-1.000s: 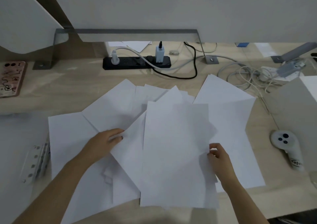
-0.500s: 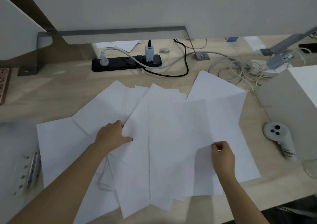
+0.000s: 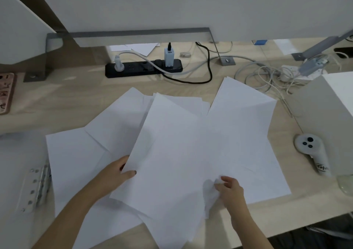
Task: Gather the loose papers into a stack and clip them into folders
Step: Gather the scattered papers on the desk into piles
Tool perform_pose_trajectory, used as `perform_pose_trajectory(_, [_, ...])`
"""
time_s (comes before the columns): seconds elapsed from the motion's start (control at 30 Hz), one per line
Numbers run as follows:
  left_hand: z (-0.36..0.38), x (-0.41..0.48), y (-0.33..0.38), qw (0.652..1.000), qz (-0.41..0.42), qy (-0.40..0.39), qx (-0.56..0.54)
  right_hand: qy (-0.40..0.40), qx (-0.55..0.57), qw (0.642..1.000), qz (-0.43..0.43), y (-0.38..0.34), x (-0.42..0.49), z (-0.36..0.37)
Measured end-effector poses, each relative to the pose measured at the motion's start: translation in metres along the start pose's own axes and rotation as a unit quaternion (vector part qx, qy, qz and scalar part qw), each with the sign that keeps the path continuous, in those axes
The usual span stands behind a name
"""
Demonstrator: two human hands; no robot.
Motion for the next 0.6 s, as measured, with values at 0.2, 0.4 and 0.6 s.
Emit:
perform_pose_trajectory(0.2, [0.008,0.002,0.006,0.997,-0.011,-0.030,0.077,0.062,0.164,0.982,0.072,0.026,-0.011,-0.012])
perform_pose_trajectory(0.4, [0.027,0.013,0.024,0.969,-0.028,0.099,0.223,-0.021,0.230,0.971,0.054,0.013,-0.018,0.000])
perform_pose_trajectory(0.6, [0.039,0.011,0.020,0.985,-0.052,0.089,0.141,-0.041,0.140,0.989,-0.033,-0.004,-0.026,0.006])
Point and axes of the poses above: each hand's wrist, its own x-axis towards the middle knuckle, its own z-axis out of the palm, y = z × x, the point moved 5 cm from there along x, towards the middle knuckle, and after that the axes turned 2 degrees about -y, right-handed, at the moved point
